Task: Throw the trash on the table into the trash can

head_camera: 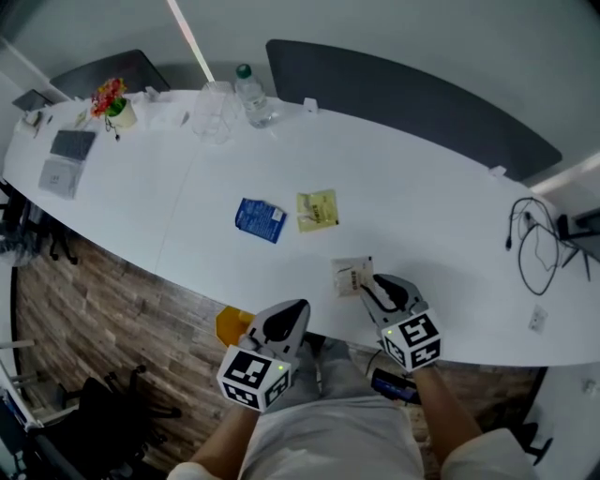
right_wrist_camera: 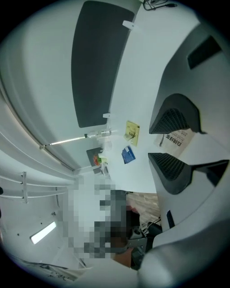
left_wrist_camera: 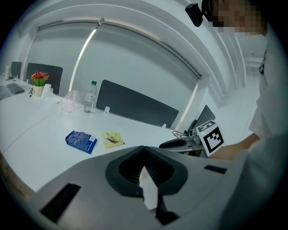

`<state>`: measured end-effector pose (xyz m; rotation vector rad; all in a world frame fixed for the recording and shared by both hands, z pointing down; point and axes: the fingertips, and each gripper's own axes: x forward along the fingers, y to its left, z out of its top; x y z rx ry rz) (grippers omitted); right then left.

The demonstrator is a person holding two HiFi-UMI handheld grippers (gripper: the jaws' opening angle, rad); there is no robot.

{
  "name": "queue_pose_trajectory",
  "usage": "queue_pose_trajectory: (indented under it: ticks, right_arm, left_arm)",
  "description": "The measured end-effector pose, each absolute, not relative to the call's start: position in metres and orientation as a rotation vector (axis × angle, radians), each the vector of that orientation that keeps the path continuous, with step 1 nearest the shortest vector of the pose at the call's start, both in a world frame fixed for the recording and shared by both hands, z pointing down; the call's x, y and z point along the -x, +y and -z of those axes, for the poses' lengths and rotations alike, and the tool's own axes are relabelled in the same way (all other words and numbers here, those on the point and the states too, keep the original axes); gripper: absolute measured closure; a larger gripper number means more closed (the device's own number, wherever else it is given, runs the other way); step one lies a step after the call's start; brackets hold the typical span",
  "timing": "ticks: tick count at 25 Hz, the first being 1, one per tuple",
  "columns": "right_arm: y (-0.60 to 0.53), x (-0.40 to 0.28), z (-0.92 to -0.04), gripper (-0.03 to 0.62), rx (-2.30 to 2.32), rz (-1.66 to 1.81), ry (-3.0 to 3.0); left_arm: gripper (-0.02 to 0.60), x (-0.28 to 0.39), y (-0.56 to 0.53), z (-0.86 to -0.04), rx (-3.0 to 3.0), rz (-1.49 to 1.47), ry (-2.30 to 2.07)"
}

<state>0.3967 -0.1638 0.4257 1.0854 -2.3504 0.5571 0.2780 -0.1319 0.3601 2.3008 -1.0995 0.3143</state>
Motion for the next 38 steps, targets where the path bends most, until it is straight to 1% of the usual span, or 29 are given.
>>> queue_pose_trajectory:
  ticks: [3,8,12,16,28,31,33,36,38]
  right_arm:
    - [-0.165,-0.393,-0.445,0.402,-1.034,-0.535,-2.308]
    - [-0.168,-0.389,-0.475,0.350,-0.981,-0.543,-2.239]
    - [-0.170,-0.390,-0.496,0.292,-0.951,-0.551,-2.168]
    - [-0.172,-0.387,-0.510,0.278,-0.915,-0.564,-2.120]
    - [-0.172,-0.389,-0.533,0.279,-0.850,-0.525,-1.970]
    - [-0.172,-0.388,-0.533,0.303,-0.852,-0.524,-1.962]
    - [-0.173,-0.387,-0.530,0.455,-0.861,-0.484,-1.960]
    - [-0.172,-0.382,-0.527,0.511,-0.841,-0.393,-1.944]
    - [-0.171,-0.379,-0.527,0.525,-0.836,-0.355,-1.930]
  left_arm:
    - [0.580,-0.279,-0.136,-0.367,-2.290,-0.324,-1.092]
    - [0.580,-0.279,-0.140,-0.375,-2.274,-0.332,-1.082]
    - [0.580,-0.275,-0.139,-0.384,-2.252,-0.341,-1.084]
    - [0.580,-0.272,-0.138,-0.392,-2.232,-0.352,-1.081]
    - [0.580,-0.262,-0.140,-0.397,-2.198,-0.333,-1.091]
    - [0.580,-0.261,-0.138,-0.399,-2.190,-0.329,-1.091]
    - [0.580,-0.260,-0.138,-0.399,-2.184,-0.328,-1.093]
    - [0.580,-0.258,-0.136,-0.401,-2.179,-0.324,-1.096]
    - [0.580,-0.256,-0.136,-0.401,-2.178,-0.323,-1.099]
